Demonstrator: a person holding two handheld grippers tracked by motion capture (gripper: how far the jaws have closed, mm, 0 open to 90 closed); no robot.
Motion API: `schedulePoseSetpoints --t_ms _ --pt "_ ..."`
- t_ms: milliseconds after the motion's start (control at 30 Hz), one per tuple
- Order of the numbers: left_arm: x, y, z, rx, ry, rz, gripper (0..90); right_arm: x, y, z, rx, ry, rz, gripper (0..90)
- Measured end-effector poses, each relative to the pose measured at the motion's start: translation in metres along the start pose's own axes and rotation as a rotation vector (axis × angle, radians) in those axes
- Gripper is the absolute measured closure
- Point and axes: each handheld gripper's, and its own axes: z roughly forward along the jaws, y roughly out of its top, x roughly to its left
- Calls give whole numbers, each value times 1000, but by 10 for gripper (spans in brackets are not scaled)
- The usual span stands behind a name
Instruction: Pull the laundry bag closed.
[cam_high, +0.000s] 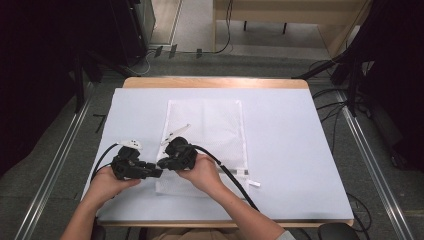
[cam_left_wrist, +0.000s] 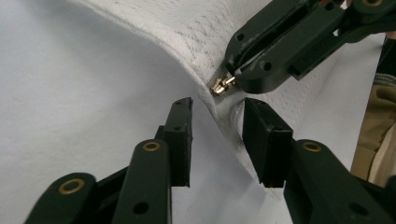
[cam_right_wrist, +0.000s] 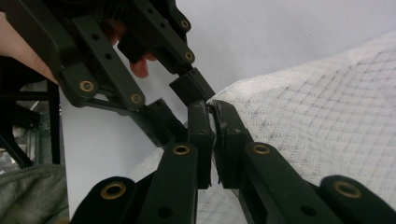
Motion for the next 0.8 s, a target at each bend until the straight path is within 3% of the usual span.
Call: schedulePoseSetpoints --t_ms 133,400,500,800 --pt "-3 1 2 24 8 33 720 1 -1 0 11 24 -6 882" --pt "-4 2 2 53 14 29 857 1 -2 0 24 53 -13 882" --pt "-4 4 3 79 10 7 869 1 -3 1 26 59 -12 882" --pt "-7 6 7 109 42 0 883 -7 -12 7 27 59 23 883"
